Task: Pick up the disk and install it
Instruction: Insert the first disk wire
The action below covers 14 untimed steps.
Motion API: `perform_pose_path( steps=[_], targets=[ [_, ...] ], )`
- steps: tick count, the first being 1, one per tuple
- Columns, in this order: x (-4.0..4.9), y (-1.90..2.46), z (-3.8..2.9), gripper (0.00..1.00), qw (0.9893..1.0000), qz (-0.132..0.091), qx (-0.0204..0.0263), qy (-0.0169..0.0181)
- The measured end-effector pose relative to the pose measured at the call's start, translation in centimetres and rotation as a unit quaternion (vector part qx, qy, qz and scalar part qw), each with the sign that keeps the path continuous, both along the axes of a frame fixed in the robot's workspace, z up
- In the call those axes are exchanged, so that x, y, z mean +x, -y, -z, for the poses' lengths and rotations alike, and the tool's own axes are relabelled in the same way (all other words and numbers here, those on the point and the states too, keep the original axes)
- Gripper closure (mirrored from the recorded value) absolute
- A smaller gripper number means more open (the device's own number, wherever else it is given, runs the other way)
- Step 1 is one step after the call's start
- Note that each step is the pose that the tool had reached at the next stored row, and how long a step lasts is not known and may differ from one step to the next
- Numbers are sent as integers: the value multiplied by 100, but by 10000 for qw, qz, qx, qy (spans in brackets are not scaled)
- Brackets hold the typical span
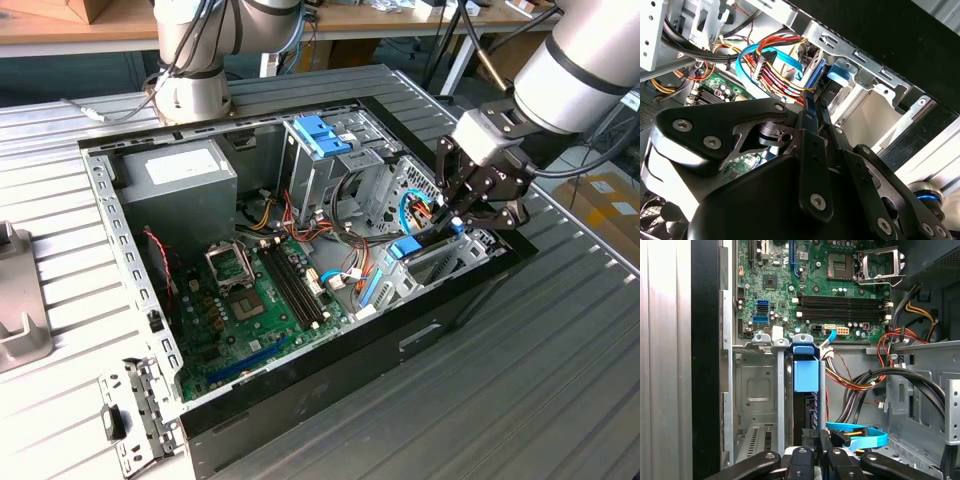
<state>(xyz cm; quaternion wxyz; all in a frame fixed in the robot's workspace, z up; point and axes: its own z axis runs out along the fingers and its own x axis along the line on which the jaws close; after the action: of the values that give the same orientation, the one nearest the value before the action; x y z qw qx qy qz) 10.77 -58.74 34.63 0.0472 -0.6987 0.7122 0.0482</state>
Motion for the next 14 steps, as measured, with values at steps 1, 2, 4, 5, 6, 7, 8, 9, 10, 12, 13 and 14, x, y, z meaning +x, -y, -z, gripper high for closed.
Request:
perform_pose_path(
  steps=[1,2,4,5,6,7,8,9,10,12,13,14],
  targets=[
    [0,3,1,84,10000,7,0,0],
    [0,8,1,84,10000,13,0,0],
    [-1,19,0,84,10000,20,0,0],
    [-1,23,0,84,10000,22,0,0],
    [-1,25,0,84,10000,25,0,0],
    [-1,25,1,84,10000,28,0,0],
    [-1,25,3,84,10000,30,0,0],
    [-1,25,11,84,10000,33,-1,0],
    [-1,26,19,84,10000,40,-1,0],
    [-1,25,33,84,10000,49,1,0],
    [-1,25,36,84,10000,52,0,0],
    [-1,25,40,84,10000,57,-2,0]
  ],
)
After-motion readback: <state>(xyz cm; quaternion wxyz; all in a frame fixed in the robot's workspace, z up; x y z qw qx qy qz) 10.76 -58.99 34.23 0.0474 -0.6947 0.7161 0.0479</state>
